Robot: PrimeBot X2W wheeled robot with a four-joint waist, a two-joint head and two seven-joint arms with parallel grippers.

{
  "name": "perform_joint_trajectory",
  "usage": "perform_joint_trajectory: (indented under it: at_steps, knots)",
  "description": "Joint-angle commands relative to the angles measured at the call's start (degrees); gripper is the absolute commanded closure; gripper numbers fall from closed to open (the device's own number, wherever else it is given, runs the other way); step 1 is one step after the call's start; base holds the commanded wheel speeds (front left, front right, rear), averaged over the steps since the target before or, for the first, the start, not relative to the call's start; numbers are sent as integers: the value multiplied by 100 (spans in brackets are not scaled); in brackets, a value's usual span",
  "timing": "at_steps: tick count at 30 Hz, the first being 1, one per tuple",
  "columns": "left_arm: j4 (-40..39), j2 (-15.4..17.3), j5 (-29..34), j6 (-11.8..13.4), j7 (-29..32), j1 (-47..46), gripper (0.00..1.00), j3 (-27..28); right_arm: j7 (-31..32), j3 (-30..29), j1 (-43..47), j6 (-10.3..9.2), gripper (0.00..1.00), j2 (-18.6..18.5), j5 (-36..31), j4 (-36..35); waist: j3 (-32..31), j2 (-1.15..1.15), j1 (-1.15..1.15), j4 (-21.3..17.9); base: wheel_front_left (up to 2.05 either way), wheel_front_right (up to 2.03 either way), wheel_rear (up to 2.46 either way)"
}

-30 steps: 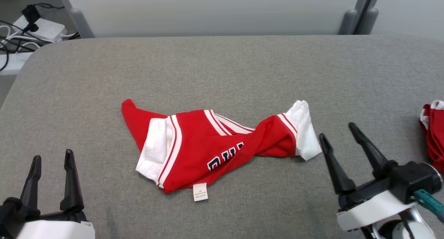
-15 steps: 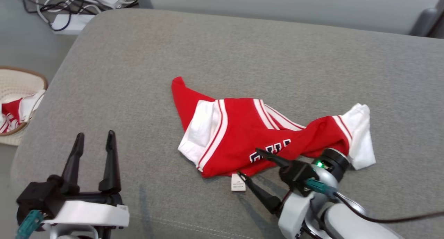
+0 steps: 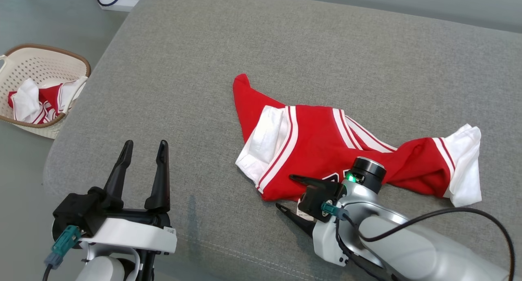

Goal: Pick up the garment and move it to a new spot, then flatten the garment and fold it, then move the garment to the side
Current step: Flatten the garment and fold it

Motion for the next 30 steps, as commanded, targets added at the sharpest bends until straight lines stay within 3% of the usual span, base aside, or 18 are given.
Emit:
perform_joint_trajectory:
  at_steps: [1,9,10,11,12,22,26,30]
  knots:
    - [-90,116,51,-30,-58,-284,0,193,-85,67,-80,17,0,109,-84,17,10,0,-1,21,0,0,0]
    - [141,19,36,-161,-107,-401,0,82,-147,496,-478,17,0,555,-193,1068,27,0,-1,168,0,0,0]
    - [165,11,35,-173,-112,-413,0,76,-140,513,-504,17,49,604,-130,1159,27,0,-1,183,0,0,0]
    - [188,3,33,-183,-118,-422,0,70,-163,526,-538,17,65,650,-57,1221,27,0,-1,194,0,0,0]
    - [209,-3,31,-192,-123,-429,0,67,-180,534,-569,17,100,689,34,1276,28,0,-1,200,0,0,0]
    - [356,-26,21,-238,-171,-407,0,112,-346,497,-889,17,100,635,1363,1000,10,0,-1,72,0,0,0]
    - [376,-22,37,-266,-183,-419,0,115,-471,302,-1135,17,100,333,1688,812,-2,0,-1,7,0,0,0]
    - [354,-24,68,-304,-191,-463,0,85,-639,-384,-1465,17,100,-71,1924,987,38,0,-1,-28,0,0,0]
